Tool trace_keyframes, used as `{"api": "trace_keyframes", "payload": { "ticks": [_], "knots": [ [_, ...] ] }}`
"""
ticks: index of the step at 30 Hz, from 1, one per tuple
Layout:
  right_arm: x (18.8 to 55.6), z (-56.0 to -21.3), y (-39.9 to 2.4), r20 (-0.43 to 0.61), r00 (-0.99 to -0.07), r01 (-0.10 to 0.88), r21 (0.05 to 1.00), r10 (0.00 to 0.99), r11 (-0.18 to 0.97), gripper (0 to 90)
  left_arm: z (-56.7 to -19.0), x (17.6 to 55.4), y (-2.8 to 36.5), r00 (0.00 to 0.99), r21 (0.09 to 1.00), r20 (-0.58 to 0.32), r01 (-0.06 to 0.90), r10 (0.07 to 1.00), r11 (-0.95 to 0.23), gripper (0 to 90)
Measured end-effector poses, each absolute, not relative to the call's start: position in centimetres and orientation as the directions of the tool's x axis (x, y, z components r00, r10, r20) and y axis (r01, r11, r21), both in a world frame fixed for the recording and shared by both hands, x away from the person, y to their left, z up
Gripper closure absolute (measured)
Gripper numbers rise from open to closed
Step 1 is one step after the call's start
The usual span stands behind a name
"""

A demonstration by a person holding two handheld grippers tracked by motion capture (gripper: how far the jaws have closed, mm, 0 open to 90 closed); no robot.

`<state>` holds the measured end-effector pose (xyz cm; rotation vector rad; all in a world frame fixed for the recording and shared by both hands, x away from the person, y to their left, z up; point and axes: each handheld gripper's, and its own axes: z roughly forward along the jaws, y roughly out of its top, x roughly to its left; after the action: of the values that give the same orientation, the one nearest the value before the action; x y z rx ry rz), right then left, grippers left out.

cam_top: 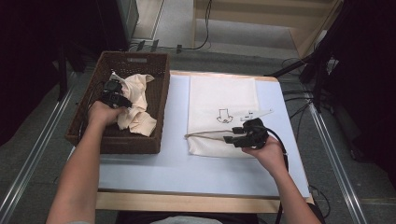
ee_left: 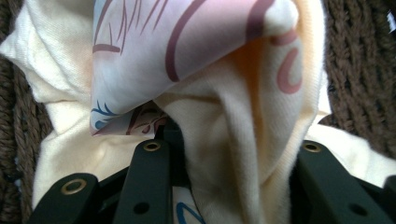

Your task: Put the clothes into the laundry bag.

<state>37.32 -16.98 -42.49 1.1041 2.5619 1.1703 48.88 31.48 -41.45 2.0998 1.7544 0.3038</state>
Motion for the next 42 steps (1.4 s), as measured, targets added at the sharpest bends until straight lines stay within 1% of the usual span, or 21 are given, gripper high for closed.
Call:
{"api": "trace_keyframes", "payload": {
  "ticks": [4,7,9,14,18,25,28,31,34,36,39,42],
  "knots": [
    [37.3,-42.4,-17.2,0.185,-0.726,0.571,0.698,0.663,0.431,43.8,-40.7,49.1,31.9,0.200,0.447,-0.175,0.889,0.964,-0.104,64.8],
    [37.3,-42.3,-17.6,0.188,-0.717,0.576,0.703,0.672,0.418,43.8,-39.3,48.8,31.8,0.248,0.514,-0.220,0.852,0.943,-0.105,65.5],
    [37.3,-42.3,-17.8,0.188,-0.713,0.576,0.707,0.676,0.411,43.7,-38.0,48.7,31.8,0.264,0.551,-0.275,0.831,0.925,-0.074,65.8],
    [37.4,-42.3,-18.0,0.189,-0.704,0.583,0.704,0.684,0.406,43.7,-35.8,48.5,31.5,0.317,0.577,-0.224,0.805,0.922,-0.136,66.0],
    [37.4,-42.3,-18.0,0.185,-0.707,0.579,0.706,0.682,0.408,43.7,-34.0,48.1,31.7,0.335,0.603,-0.246,0.787,0.910,-0.127,66.1],
    [37.4,-42.2,-18.2,0.191,-0.701,0.584,0.707,0.687,0.399,45.1,-30.3,47.1,31.5,0.395,0.653,-0.220,0.739,0.892,-0.167,66.1],
    [37.5,-42.2,-18.2,0.194,-0.700,0.584,0.709,0.687,0.395,45.4,-28.8,46.7,31.5,0.407,0.670,-0.227,0.725,0.884,-0.162,66.1],
    [37.5,-42.3,-18.3,0.193,-0.701,0.582,0.710,0.686,0.396,45.3,-27.4,46.3,31.2,0.432,0.677,-0.211,0.712,0.877,-0.188,66.2],
    [37.6,-42.3,-18.3,0.196,-0.700,0.584,0.710,0.687,0.393,45.5,-25.9,45.8,31.0,0.461,0.685,-0.213,0.699,0.861,-0.205,66.1],
    [37.6,-42.2,-18.4,0.204,-0.701,0.586,0.712,0.684,0.387,47.9,-25.1,45.6,30.9,0.489,0.692,-0.218,0.688,0.844,-0.220,66.1],
    [37.6,-42.2,-18.6,0.212,-0.701,0.584,0.717,0.680,0.379,48.7,-24.0,45.2,30.9,0.532,0.698,-0.208,0.668,0.821,-0.256,66.1],
    [37.6,-42.2,-18.7,0.205,-0.696,0.585,0.718,0.688,0.377,47.5,-23.0,44.8,30.7,0.532,0.697,-0.201,0.667,0.823,-0.261,66.1]
  ]
}}
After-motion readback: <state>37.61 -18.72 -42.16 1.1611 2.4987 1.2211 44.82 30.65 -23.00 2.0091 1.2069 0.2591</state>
